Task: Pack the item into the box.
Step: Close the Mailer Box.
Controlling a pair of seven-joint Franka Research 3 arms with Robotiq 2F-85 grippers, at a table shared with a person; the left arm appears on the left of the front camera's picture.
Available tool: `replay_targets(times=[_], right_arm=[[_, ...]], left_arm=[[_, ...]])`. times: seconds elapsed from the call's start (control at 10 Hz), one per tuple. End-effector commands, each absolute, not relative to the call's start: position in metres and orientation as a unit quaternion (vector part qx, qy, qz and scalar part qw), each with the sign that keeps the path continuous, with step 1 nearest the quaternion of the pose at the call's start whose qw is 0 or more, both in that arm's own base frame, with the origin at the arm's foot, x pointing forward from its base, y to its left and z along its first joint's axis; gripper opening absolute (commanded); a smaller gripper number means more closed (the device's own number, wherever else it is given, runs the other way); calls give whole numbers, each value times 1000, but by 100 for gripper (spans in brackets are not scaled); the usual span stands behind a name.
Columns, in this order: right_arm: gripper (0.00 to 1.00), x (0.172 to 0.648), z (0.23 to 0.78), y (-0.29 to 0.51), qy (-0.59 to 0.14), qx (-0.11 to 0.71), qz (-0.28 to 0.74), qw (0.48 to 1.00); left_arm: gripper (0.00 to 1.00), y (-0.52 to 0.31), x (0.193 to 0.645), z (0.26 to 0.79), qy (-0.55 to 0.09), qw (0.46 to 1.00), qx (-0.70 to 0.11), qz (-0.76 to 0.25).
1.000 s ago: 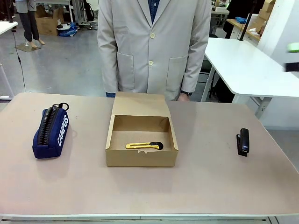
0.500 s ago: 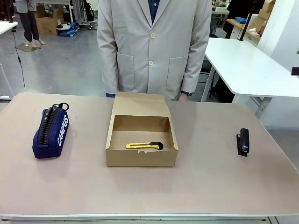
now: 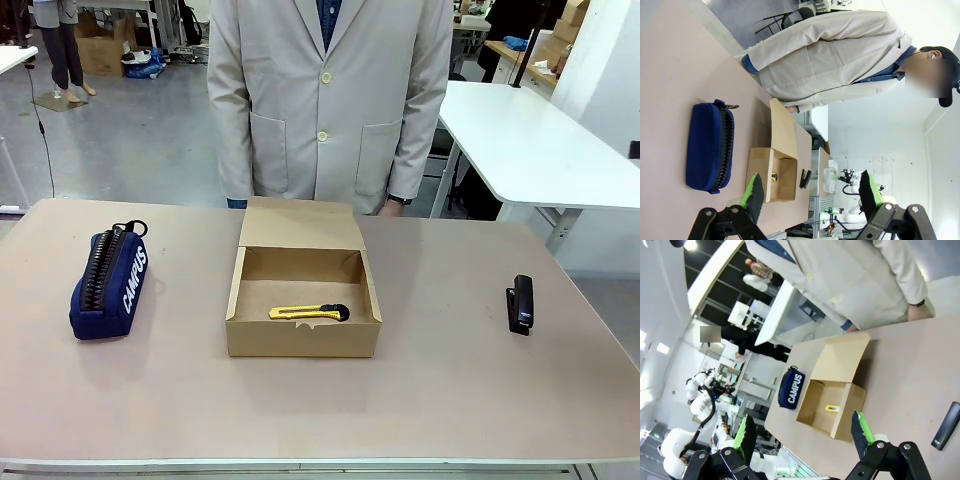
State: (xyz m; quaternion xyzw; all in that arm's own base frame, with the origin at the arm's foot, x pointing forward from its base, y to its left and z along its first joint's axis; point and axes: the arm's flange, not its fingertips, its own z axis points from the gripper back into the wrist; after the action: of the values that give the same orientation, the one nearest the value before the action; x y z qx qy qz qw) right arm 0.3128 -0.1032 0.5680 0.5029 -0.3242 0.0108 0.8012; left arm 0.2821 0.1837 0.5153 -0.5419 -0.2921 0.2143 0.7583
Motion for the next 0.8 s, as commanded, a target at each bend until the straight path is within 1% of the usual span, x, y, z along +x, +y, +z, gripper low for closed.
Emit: replay_targets(times=[0.0, 0.7], right_arm=[[100, 313, 568, -104, -322, 502, 18, 802], [100, 313, 568, -104, -322, 502, 18, 802]], left_arm=[[100, 182, 283, 516, -299, 751, -550, 211], [100, 182, 283, 516, -299, 751, -550, 211]])
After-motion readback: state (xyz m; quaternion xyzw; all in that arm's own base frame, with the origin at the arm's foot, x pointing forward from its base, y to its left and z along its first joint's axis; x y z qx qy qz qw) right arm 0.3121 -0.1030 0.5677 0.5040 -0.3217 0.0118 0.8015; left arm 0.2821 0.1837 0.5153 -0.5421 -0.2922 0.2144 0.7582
